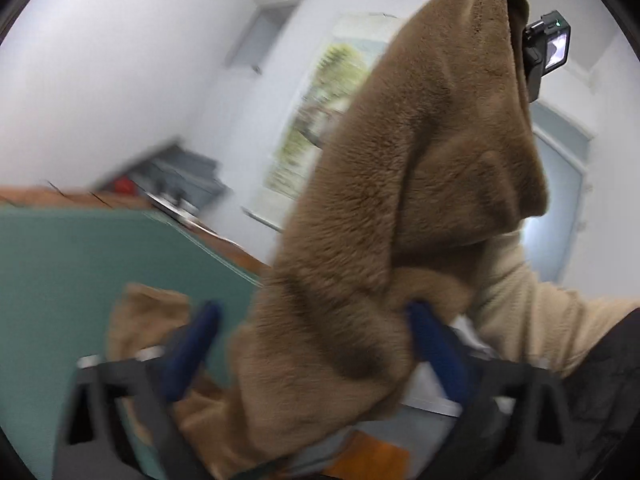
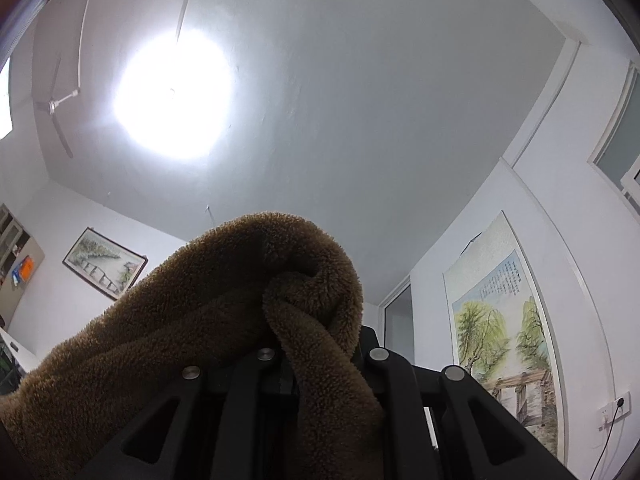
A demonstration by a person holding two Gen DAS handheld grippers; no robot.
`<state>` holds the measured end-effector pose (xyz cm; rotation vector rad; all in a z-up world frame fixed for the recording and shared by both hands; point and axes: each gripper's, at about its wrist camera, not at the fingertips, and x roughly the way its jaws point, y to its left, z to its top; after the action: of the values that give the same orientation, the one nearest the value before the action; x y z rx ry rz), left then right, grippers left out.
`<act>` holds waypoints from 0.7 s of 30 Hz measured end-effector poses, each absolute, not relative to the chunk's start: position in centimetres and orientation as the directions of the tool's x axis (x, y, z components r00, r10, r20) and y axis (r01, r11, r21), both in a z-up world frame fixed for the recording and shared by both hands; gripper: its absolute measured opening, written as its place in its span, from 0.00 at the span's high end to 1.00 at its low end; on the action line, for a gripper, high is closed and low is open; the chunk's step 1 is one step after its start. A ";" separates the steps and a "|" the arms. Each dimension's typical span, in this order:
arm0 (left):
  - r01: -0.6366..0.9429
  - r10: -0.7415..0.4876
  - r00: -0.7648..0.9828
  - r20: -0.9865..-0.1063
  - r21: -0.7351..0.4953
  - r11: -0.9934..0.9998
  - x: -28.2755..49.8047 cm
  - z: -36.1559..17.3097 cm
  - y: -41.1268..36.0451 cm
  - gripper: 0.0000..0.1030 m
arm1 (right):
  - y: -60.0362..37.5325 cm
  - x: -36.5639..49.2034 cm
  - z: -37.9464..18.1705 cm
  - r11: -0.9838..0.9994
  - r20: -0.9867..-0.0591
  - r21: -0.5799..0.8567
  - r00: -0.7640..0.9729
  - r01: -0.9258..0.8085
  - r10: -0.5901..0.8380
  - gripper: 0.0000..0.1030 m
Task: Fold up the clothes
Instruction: 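Raise the brown sweatshirt high with both grippers, letting it hang open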
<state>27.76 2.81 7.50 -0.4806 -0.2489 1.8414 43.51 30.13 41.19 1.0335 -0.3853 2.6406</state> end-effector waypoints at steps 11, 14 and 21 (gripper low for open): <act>-0.551 0.516 -0.835 0.194 -0.299 -0.779 33.8 21.3 -11.5 0.91 | 36.4 45.9 39.5 -0.912 0.636 -0.064 -0.720 -0.406 0.276 0.86; -0.479 0.370 -0.858 0.356 -0.294 -0.827 38.1 24.9 -14.3 0.91 | 39.0 45.4 38.2 -0.932 0.599 -0.046 -0.756 -0.360 0.263 0.86; -0.310 0.141 -0.843 0.519 -0.255 -0.916 45.7 28.2 -13.7 0.90 | 37.1 46.1 33.7 -0.917 0.616 -0.142 -0.759 -0.372 0.212 0.86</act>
<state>45.75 -13.74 28.21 0.7403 -0.4870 2.7636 46.14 37.08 33.67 0.8862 -0.3689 2.6580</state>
